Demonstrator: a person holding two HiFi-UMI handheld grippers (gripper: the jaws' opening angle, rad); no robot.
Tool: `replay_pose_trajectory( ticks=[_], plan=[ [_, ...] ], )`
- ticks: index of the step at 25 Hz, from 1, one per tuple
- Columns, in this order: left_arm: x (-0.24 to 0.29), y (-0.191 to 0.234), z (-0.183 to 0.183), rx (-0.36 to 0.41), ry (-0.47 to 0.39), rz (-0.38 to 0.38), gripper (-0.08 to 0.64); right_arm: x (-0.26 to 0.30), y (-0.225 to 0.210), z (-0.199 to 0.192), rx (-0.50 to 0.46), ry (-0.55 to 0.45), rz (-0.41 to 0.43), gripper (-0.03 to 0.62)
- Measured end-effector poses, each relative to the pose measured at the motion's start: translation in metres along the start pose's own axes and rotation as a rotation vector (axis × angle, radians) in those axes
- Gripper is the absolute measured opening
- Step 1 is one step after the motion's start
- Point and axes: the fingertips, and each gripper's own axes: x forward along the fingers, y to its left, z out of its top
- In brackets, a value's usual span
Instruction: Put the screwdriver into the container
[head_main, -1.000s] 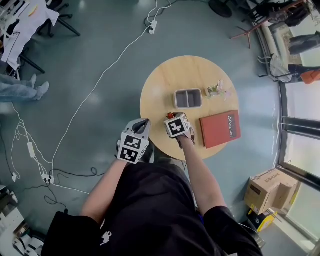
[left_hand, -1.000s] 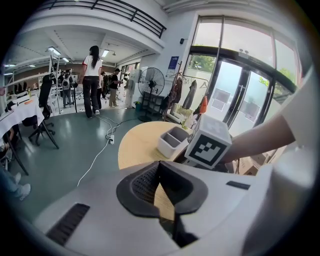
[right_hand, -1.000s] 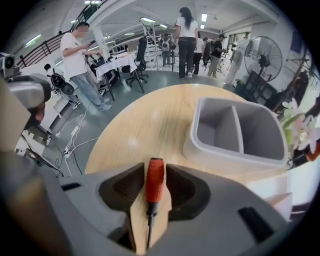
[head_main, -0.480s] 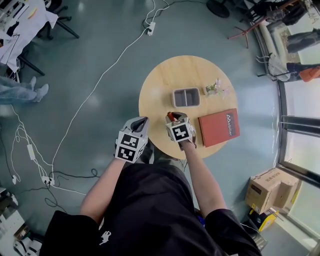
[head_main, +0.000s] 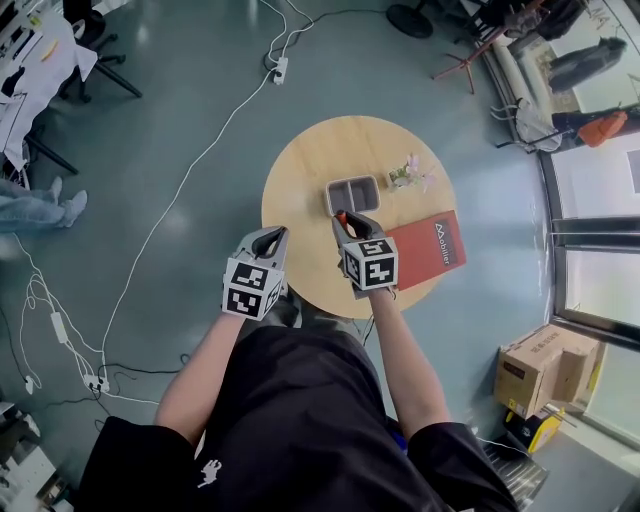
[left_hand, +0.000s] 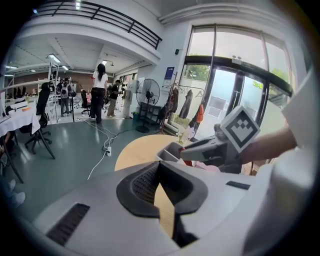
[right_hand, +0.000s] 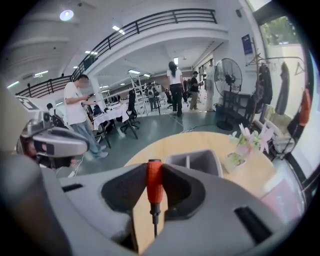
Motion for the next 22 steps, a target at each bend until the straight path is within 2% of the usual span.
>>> replay_pose_trajectory(
  ticks=[9, 13, 22],
  plan=[
    [0.020, -0.026, 0.036, 0.023, -0.051, -0.037, 0.003, -0.044, -0.039, 0.065, 0.127, -0.235, -0.020, 0.095],
    [0.028, -0.033, 0.052, 0.029, -0.068, -0.043, 0.003, -0.056, -0.059, 0.095, 0.148, -0.327, -0.030, 0.095],
    [0.042, -0.034, 0.050, 0.027, -0.051, -0.029, 0.003, -0.043, -0.091, 0.116, 0.172, -0.411, -0.054, 0.095]
  ],
)
